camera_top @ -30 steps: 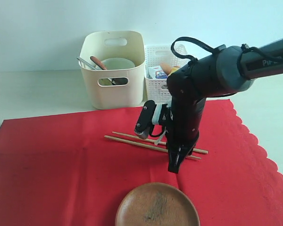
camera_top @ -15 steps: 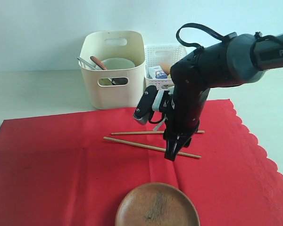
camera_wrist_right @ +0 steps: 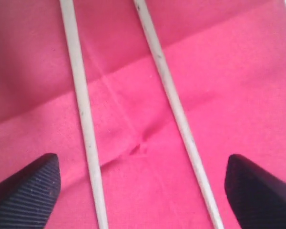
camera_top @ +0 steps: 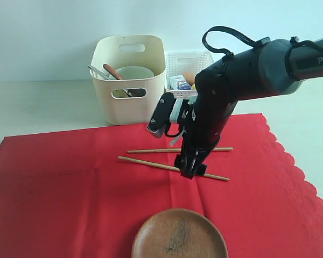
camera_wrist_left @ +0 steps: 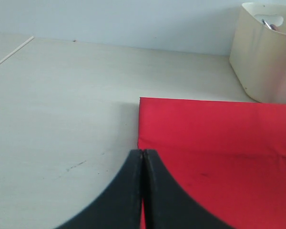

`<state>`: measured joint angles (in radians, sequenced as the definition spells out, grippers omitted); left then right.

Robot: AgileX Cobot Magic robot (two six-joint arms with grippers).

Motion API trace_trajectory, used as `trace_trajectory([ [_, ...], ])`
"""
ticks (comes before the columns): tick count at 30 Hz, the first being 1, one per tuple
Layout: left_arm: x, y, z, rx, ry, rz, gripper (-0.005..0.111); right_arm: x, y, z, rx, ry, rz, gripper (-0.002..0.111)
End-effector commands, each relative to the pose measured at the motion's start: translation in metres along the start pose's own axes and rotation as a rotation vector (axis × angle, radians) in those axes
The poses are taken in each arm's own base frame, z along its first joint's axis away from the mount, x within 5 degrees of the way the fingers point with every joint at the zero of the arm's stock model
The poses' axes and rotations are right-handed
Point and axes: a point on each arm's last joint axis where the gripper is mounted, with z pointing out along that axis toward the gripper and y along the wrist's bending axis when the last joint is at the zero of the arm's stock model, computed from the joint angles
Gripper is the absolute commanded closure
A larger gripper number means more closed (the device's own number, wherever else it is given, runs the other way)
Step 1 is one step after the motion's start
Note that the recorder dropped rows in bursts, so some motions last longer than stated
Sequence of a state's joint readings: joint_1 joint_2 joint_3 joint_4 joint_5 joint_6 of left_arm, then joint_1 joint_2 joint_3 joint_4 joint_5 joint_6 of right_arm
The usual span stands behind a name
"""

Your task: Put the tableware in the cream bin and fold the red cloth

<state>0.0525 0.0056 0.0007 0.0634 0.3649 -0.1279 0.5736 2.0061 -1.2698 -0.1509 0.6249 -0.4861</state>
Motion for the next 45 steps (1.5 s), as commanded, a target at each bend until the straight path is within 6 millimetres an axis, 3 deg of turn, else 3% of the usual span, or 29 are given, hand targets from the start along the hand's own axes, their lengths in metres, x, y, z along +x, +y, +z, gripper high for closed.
trace_trajectory([
  [1,-0.002,0.0,0.0,0.005,-0.018,0.007,0.106,-0.001,-0.023,-0.007,0.007,-0.065,0.078,0.019],
  [5,-0.002,0.0,0.0,0.005,-0.018,0.007,0.106,-0.001,-0.041,-0.015,-0.022,-0.113,0.152,0.019],
  [11,-0.002,0.0,0.0,0.005,-0.018,0.007,0.106,0.007,-0.047,-0.014,-0.083,-0.099,0.146,0.023],
  [20,-0.002,0.0,0.0,0.005,-0.018,0.007,0.106,0.014,-0.043,0.019,-0.102,-0.029,0.091,0.063],
  [31,-0.002,0.0,0.0,0.005,-0.018,0.007,0.106,0.014,-0.045,0.036,-0.068,-0.029,0.108,0.07],
  [33,-0.002,0.0,0.0,0.005,-0.018,0.007,0.106,0.016,-0.044,0.039,-0.078,-0.017,0.107,0.075],
  [36,-0.002,0.0,0.0,0.005,-0.018,0.007,0.106,0.018,-0.041,0.045,-0.095,0.003,0.107,0.093],
  [38,-0.002,0.0,0.0,0.005,-0.018,0.007,0.106,0.018,-0.041,0.045,-0.095,0.002,0.107,0.108],
  [45,-0.002,0.0,0.0,0.005,-0.018,0.007,0.106,0.016,-0.044,0.02,-0.096,-0.001,0.117,0.108],
])
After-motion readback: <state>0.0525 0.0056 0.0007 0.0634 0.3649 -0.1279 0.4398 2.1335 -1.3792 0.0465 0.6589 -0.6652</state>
